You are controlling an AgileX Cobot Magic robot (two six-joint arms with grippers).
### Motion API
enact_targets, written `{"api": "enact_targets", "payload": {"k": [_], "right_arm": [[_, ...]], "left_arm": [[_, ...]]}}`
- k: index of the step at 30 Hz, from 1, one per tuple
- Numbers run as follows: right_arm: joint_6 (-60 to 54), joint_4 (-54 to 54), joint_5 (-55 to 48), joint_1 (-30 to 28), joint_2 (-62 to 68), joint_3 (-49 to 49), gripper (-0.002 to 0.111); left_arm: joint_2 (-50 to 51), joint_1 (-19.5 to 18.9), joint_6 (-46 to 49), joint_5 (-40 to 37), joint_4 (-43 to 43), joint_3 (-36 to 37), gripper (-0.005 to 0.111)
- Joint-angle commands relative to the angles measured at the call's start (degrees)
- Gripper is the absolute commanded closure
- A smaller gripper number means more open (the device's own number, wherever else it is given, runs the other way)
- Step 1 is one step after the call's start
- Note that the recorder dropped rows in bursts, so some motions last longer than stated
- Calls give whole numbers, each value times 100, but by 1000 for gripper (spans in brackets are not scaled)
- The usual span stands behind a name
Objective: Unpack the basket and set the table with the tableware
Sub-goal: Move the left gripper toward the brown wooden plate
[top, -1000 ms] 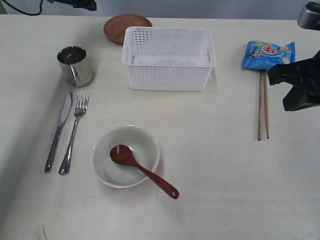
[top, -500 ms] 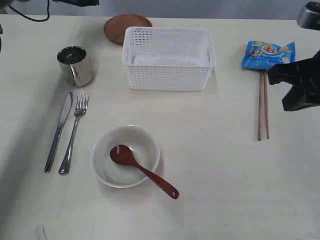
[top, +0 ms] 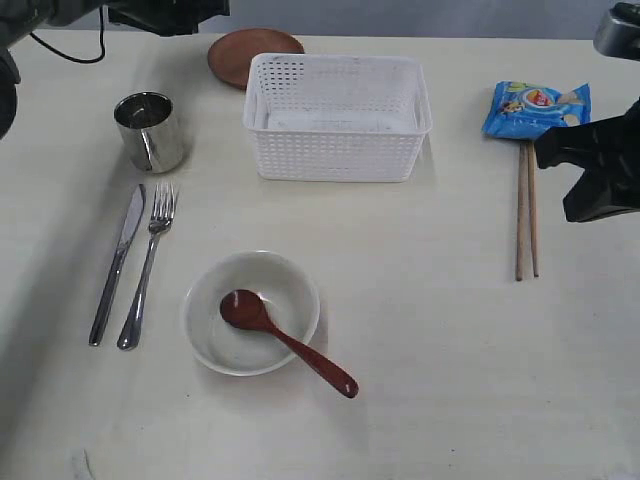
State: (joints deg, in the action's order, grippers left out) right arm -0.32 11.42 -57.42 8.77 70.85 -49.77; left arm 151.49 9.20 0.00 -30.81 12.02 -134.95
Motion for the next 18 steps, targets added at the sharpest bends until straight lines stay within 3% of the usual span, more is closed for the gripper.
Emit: {"api": "enact_targets", "payload": {"k": [1,10,18], "right_arm": [[-95,25,18,2,-54,30,109],[-95,55,42,2,-54,30,109],[-98,55,8,2,-54,78,109]], "left_arm": [[-24,84,0,-138,-68,-111,106],[-24,388,-699,-137,-1024,-354,107],[52,483,-1486,-613,-1931,-354,107]]}}
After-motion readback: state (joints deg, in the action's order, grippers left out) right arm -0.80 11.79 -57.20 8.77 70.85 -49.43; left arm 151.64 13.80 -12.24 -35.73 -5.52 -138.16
